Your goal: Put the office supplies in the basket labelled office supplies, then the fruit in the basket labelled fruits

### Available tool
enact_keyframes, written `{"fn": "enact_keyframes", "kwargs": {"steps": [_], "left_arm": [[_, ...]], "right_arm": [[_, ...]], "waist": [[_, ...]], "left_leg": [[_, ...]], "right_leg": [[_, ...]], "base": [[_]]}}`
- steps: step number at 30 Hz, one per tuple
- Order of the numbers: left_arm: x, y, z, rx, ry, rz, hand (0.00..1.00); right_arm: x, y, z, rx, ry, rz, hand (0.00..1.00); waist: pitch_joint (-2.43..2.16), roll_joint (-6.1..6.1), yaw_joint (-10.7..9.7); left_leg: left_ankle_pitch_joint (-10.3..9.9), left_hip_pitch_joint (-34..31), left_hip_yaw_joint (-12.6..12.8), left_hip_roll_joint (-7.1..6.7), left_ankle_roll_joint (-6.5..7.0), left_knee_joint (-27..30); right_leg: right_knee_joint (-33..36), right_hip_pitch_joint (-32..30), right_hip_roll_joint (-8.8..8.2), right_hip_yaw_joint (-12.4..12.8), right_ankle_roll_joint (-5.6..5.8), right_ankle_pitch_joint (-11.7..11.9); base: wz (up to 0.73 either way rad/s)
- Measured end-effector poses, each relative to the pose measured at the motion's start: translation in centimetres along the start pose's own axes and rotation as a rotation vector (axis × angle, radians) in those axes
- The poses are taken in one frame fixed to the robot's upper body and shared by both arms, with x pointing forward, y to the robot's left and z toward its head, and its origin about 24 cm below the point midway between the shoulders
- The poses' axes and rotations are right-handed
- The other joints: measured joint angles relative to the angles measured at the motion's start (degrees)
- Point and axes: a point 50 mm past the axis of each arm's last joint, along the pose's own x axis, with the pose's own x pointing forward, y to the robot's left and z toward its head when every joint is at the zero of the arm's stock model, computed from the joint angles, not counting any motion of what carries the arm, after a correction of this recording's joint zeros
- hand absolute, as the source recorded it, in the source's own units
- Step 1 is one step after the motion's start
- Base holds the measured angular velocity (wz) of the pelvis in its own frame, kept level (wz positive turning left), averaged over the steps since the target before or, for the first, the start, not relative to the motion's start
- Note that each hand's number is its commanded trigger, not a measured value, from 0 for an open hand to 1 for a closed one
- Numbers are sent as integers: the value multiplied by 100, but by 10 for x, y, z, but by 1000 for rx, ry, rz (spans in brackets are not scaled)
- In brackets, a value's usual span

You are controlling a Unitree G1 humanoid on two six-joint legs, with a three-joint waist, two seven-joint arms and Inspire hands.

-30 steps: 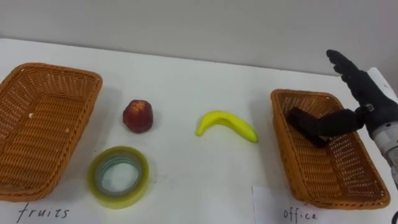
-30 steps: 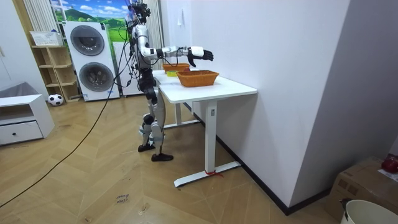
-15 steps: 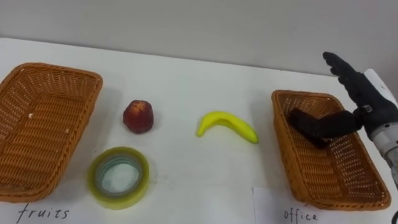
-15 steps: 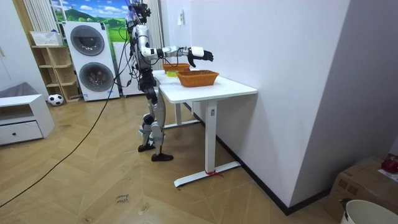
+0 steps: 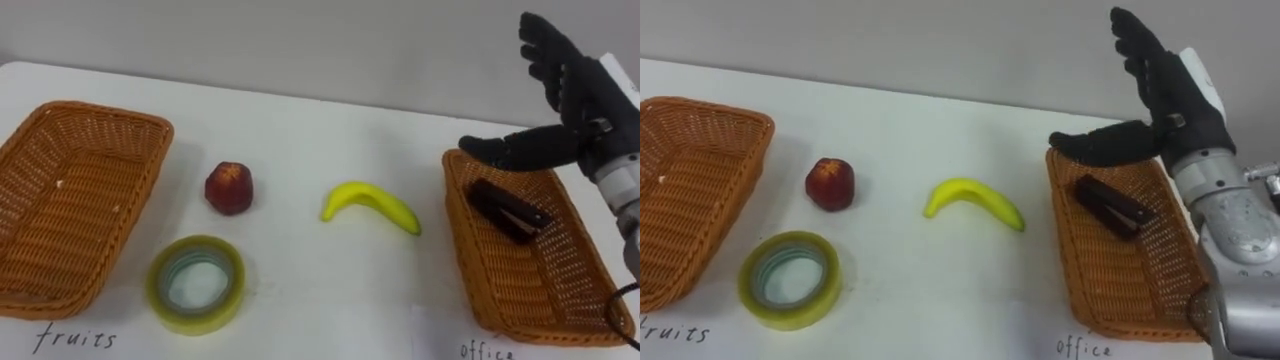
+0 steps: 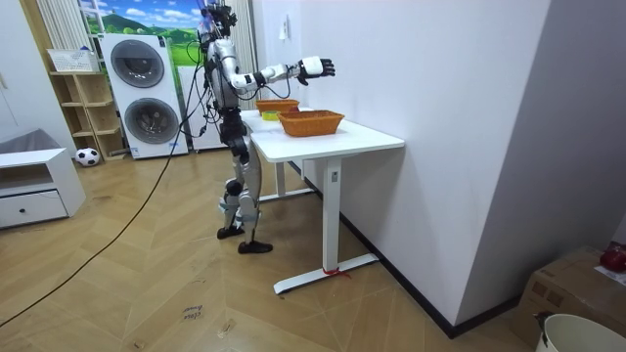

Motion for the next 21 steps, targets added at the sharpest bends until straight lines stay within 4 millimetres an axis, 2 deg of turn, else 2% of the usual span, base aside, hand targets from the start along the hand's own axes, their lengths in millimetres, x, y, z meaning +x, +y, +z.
{"fn": "enact_keyframes", "kwargs": {"steps": [2, 6, 10, 11, 13, 21], "left_arm": [[-1, 0, -1, 3, 0, 1, 0], [-1, -2, 1, 16, -8, -4, 0], [-1, -2, 0, 18, 1, -2, 0], [-1, -3, -1, 19, 10, -5, 0], [-2, -4, -4, 22, 21, -7, 0], [-3, 0, 8, 10, -28, 18, 0]], "right_arm": [[3, 1, 3, 4, -15, -2, 0], [15, 10, 17, 11, -74, 32, 0], [19, 15, 23, 13, -97, 46, 0], [19, 15, 23, 23, -99, 48, 0], [19, 15, 24, 21, -105, 48, 0], [21, 36, 24, 26, -100, 124, 0]], "waist": [[-13, 11, 88], [4, 80, 156], [-6, 132, 198], [-41, 154, 227], [-58, 179, 306], [-72, 143, 485]], "left_leg": [[1, 2, -44, 0, 1, 10], [2, 6, -114, 1, 2, 63], [2, 11, -266, -19, 2, 91], [2, 14, -267, -26, 2, 88], [2, 13, -270, -38, 2, 88], [5, -7, -297, -65, 10, 65]], "right_leg": [[1, 22, -8, -83, -2, 0], [-14, 112, -36, -221, 9, -9], [-9, 208, -105, -295, 44, -60], [-6, 212, -112, -299, 50, -67], [-3, 215, -123, -301, 54, -69], [7, 217, -118, -319, 67, -77]], "base": [[12], [19], [21], [16], [0], [1]]}}
